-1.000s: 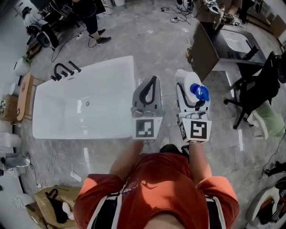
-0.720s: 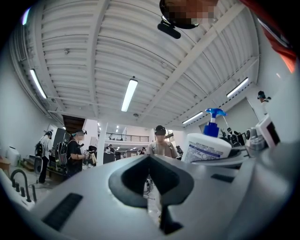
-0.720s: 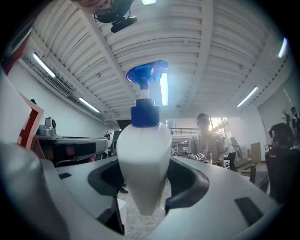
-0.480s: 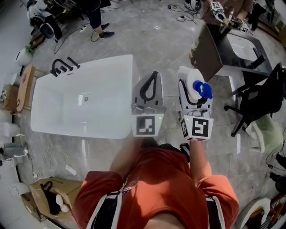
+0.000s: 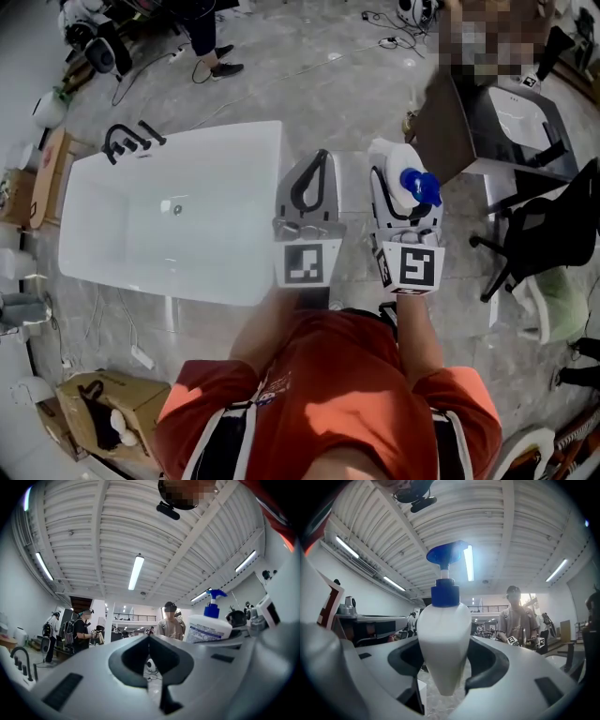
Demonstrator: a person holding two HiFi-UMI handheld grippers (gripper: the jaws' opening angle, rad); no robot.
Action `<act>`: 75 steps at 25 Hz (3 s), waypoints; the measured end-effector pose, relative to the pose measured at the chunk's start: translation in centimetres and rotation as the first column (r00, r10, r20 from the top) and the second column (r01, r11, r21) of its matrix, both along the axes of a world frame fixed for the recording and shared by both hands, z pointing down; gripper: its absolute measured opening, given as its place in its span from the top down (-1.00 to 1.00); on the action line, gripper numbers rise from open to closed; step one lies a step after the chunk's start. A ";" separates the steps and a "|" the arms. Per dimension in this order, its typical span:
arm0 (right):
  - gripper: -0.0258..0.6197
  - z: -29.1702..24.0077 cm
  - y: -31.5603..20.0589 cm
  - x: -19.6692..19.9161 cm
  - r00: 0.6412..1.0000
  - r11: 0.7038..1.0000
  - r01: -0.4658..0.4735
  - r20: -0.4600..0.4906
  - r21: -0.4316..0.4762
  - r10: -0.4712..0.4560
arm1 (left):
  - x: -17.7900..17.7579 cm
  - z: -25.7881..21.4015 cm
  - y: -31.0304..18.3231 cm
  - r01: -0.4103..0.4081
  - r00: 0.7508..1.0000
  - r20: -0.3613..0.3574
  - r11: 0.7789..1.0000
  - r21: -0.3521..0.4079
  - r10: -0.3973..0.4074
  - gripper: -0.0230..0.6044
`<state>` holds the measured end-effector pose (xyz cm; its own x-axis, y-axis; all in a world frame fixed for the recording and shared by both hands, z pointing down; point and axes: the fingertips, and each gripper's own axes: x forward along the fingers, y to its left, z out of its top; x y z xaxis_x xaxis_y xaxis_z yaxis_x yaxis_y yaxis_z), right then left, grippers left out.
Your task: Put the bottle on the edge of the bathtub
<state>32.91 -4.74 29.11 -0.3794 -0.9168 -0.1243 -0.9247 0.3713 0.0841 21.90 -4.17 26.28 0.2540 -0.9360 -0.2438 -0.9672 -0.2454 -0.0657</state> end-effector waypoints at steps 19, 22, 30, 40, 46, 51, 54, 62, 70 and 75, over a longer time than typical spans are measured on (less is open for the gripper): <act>0.10 -1.7 -17.5 -11.6 0.996 0.998 0.070 -0.058 -0.007 -0.071 | -11.5 -0.8 -16.5 0.067 0.997 -0.029 0.998 -0.021 -0.067 0.87; 0.10 -2.2 -19.6 -13.9 0.993 0.995 0.097 -0.064 0.004 -0.097 | -13.7 -1.5 -18.5 0.096 0.995 -0.027 0.995 0.009 -0.095 0.87; 0.10 -1.8 -23.7 -19.8 0.973 0.976 0.219 -0.074 0.006 -0.218 | -19.1 -0.8 -21.2 0.214 0.976 -0.034 0.977 -0.004 -0.214 0.87; 0.09 1.1 -27.5 -29.8 0.876 0.878 0.476 -0.067 -0.055 -0.478 | -27.7 1.7 -21.7 0.476 0.877 -0.057 0.879 -0.041 -0.478 0.87; 0.10 2.7 -30.8 -34.5 0.767 0.770 0.633 -0.077 -0.079 -0.637 | -31.4 2.8 -23.4 0.635 0.769 -0.050 0.771 -0.040 -0.637 0.87; 0.10 3.7 -32.4 -37.9 0.670 0.674 0.733 -0.077 -0.096 -0.739 | -33.7 3.8 -23.6 0.742 0.667 -0.043 0.669 -0.050 -0.744 0.87; 0.10 4.4 -32.6 -39.7 0.621 0.625 0.774 -0.067 -0.107 -0.781 | -34.8 4.3 -23.1 0.786 0.615 -0.038 0.616 -0.048 -0.788 0.87; 0.10 7.0 -32.2 -42.9 0.539 0.543 0.827 -0.071 -0.143 -0.839 | -37.1 6.3 -21.1 0.856 0.513 -0.025 0.514 -0.052 -0.858 0.87; 0.10 12.5 -33.7 -45.4 0.507 0.514 0.825 -0.097 -0.233 -0.857 | -38.9 9.0 -21.4 0.869 0.487 -0.009 0.485 -0.104 -0.874 0.87; 0.10 17.4 -34.4 -46.9 0.487 0.496 0.821 -0.109 -0.283 -0.867 | -39.7 11.7 -21.2 0.882 0.457 -0.003 0.453 -0.132 -0.890 0.87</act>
<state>-13.96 -39.10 46.50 -0.9743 -0.1322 0.1824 -0.1200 0.9898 0.0761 -17.83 -25.35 38.02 -0.7381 -0.6641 -0.1188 -0.6659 0.7454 -0.0296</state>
